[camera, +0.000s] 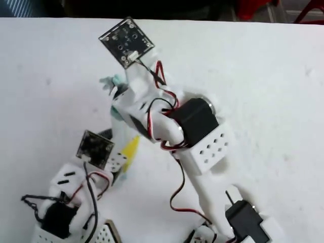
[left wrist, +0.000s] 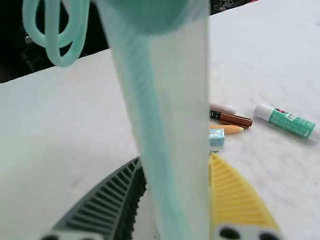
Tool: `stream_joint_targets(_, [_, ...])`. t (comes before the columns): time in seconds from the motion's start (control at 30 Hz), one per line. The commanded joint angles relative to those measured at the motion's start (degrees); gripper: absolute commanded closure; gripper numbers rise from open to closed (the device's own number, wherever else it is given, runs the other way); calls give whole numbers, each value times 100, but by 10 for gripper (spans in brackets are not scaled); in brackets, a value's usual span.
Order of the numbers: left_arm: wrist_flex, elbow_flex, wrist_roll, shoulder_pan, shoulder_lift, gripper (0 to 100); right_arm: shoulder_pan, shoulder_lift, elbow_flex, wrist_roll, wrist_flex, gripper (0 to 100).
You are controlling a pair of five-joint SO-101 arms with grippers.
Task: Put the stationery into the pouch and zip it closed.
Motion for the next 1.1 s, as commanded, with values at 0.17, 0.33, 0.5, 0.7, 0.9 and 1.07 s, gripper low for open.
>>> stream_joint_targets(0.17, [105, -1029, 44, -242, -92, 789, -602, -40, -9, -44, 163, 981])
stream_joint_targets(0.33, [-79, -923, 44, -277, -92, 793, -629, -92, -9, -44, 163, 981])
stream_joint_targets(0.5, [97, -932, 9, -251, -92, 906, -497, -110, -53, -44, 101, 981])
stream_joint_targets(0.7, [88, -923, 0, -277, -92, 957, -136, -110, -62, -44, -453, 981])
stream_joint_targets(0.9, [88, -905, 0, -277, -92, 977, 145, -154, -62, -44, -1147, 981])
stream_joint_targets(1.07, [53, -712, 0, -251, -92, 977, 154, -391, -53, -18, -1569, 981])
